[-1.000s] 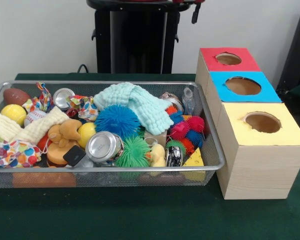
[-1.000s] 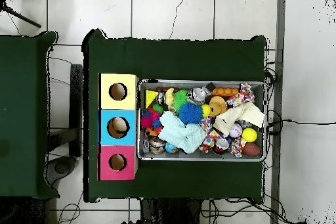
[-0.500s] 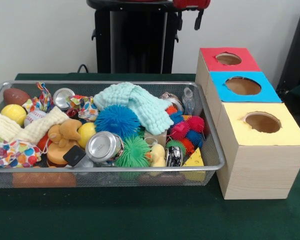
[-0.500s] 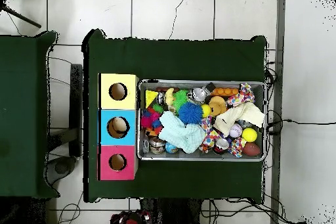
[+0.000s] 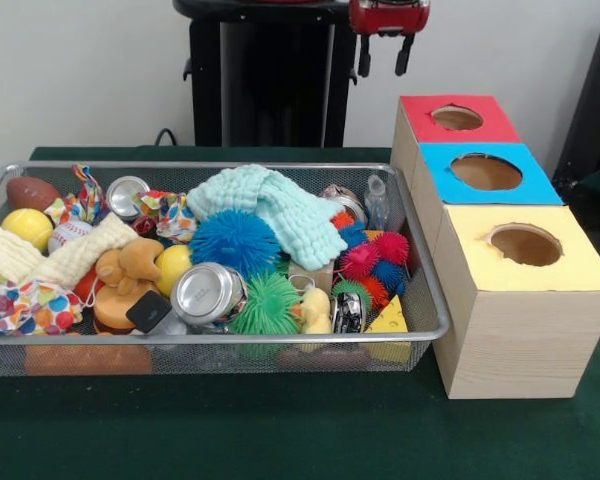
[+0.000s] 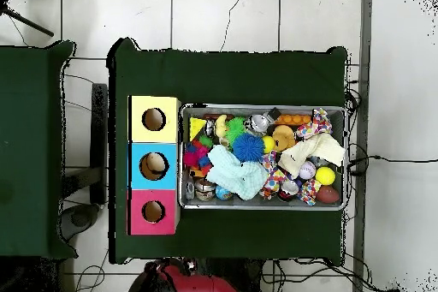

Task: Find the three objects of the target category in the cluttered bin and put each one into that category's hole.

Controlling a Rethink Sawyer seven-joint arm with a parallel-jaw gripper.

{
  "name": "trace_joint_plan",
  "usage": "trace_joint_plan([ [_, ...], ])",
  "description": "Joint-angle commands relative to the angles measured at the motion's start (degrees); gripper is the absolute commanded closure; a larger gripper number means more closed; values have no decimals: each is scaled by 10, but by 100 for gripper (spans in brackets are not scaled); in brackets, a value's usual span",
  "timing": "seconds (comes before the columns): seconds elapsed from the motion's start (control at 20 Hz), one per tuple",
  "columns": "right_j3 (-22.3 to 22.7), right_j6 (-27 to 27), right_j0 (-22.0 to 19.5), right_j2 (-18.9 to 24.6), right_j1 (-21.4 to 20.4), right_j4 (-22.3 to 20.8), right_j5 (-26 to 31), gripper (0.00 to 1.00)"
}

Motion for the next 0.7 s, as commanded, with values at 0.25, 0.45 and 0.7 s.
trace_joint_plan([
  [0.25,-163,59,0,41,9,29,140,0],
  [0.45,-176,53,-6,44,8,19,157,0],
  [0.7,-198,39,-18,53,2,14,192,0],
])
